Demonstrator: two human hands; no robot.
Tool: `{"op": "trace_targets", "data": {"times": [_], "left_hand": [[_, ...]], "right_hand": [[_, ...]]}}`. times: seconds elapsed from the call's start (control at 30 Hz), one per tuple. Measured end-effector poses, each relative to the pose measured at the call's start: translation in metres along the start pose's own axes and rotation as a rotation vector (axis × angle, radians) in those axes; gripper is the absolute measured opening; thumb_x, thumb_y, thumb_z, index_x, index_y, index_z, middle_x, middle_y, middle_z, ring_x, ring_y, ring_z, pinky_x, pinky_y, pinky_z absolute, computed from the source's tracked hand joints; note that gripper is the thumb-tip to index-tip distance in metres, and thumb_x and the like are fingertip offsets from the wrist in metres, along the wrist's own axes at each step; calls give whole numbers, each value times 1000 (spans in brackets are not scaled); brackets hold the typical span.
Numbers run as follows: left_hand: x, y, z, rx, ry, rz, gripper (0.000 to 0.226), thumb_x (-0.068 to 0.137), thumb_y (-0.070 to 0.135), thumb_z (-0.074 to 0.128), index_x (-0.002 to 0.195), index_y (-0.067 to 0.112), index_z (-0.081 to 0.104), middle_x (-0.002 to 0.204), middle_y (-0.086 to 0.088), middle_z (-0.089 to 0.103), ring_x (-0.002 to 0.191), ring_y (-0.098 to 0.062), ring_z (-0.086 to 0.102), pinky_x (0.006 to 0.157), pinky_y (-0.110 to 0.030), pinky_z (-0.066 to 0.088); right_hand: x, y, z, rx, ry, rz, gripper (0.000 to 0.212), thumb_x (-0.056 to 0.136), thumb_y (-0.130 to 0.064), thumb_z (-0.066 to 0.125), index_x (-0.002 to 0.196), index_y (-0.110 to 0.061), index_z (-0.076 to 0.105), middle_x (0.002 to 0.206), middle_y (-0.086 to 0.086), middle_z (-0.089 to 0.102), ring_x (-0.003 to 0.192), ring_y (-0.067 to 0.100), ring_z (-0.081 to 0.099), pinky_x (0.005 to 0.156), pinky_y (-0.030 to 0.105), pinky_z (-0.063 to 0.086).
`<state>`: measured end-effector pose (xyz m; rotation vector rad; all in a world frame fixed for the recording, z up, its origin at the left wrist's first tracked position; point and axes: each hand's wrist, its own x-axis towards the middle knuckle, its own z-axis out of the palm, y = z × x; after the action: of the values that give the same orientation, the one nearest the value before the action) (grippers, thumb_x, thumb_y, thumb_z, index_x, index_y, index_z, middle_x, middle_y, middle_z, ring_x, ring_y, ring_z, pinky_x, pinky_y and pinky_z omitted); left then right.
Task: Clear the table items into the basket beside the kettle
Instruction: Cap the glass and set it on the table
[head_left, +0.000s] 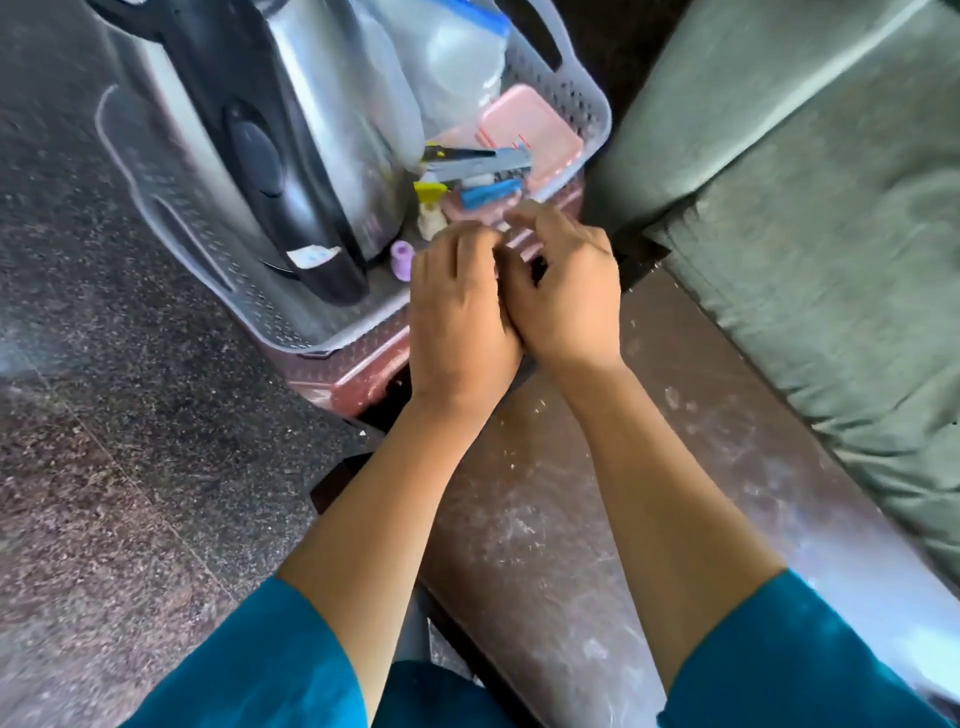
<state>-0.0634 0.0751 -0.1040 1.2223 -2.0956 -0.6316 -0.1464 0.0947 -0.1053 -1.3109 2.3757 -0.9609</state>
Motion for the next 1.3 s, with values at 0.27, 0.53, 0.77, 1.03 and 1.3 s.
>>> {"op": "trace_targets", "data": {"times": [0.27,0.53,0.77,1.03,1.3], "left_hand": [[-64,64,36,27,-398,138,36,75,3,60,109,-5,54,111,-23,56,98,-39,53,85,-43,44],[-159,183,47,54,-756,425,46,78,7,56,122,-1,46,121,-19,50,103,-36,50,86,-42,42],[-247,245,43,127,-1010,626,50,82,15,53,129,5,39,134,-12,42,117,-29,44,95,-36,39],[-301,295,9,182,-1206,793,54,76,13,63,124,4,39,127,-12,42,111,-26,46,88,-30,36],[-311,343,-32,187,-1253,829,40,73,8,59,109,7,42,119,-11,42,104,-32,49,75,-36,38]], "right_hand": [[-75,59,-71,-59,-6,129,30,88,-10,50,116,-9,61,123,12,62,114,33,52,96,29,33],[-202,106,-188,-89,122,421,36,90,-10,43,124,-11,54,119,11,64,106,34,52,84,32,40],[-315,124,-242,-107,189,635,36,84,-9,45,120,-13,53,110,12,66,98,34,57,80,38,46],[-393,106,-287,-79,179,732,33,77,-4,45,109,-10,51,100,15,65,89,36,58,63,30,32],[-430,77,-344,-102,136,726,33,84,-17,47,116,-10,47,105,16,65,97,37,54,68,39,46]]}}
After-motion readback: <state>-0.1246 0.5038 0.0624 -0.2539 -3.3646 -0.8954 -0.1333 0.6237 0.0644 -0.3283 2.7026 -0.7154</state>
